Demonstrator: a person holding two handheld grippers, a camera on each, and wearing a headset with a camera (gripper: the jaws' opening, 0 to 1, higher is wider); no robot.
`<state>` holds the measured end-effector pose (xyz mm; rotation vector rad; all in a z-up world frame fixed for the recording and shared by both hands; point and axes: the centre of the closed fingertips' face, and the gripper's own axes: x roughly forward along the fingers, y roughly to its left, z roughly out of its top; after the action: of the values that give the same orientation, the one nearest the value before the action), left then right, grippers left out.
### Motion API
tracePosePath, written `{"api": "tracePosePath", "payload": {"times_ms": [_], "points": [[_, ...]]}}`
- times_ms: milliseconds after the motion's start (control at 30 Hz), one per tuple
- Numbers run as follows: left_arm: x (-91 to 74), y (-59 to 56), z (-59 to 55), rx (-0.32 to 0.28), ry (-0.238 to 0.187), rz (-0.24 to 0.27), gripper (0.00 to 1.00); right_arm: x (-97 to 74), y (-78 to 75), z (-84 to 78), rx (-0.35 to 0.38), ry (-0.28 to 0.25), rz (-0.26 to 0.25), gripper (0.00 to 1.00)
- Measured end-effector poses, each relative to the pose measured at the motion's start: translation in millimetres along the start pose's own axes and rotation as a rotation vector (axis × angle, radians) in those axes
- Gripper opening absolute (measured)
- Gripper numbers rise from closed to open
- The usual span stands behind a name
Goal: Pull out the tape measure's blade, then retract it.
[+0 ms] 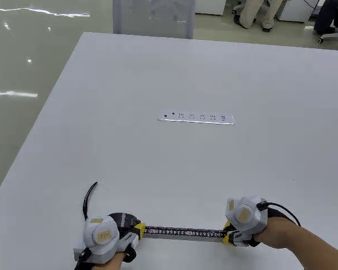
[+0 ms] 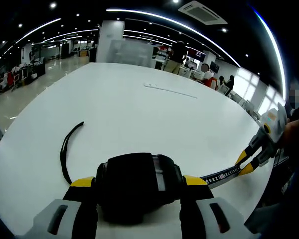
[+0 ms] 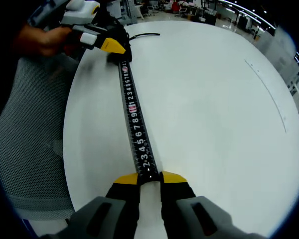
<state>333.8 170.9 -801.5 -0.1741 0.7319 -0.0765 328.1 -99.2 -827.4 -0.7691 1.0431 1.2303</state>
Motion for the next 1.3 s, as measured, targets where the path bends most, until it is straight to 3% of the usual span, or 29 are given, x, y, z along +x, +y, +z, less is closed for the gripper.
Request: {"api": "tracePosePath", "payload": {"times_ms": [1300], "points": [[0.0, 0.3, -1.4, -0.011, 0.01, -0.002, 0.64, 6.5, 2.3, 15.4, 0.018, -0.013, -0.02, 0.14]]}}
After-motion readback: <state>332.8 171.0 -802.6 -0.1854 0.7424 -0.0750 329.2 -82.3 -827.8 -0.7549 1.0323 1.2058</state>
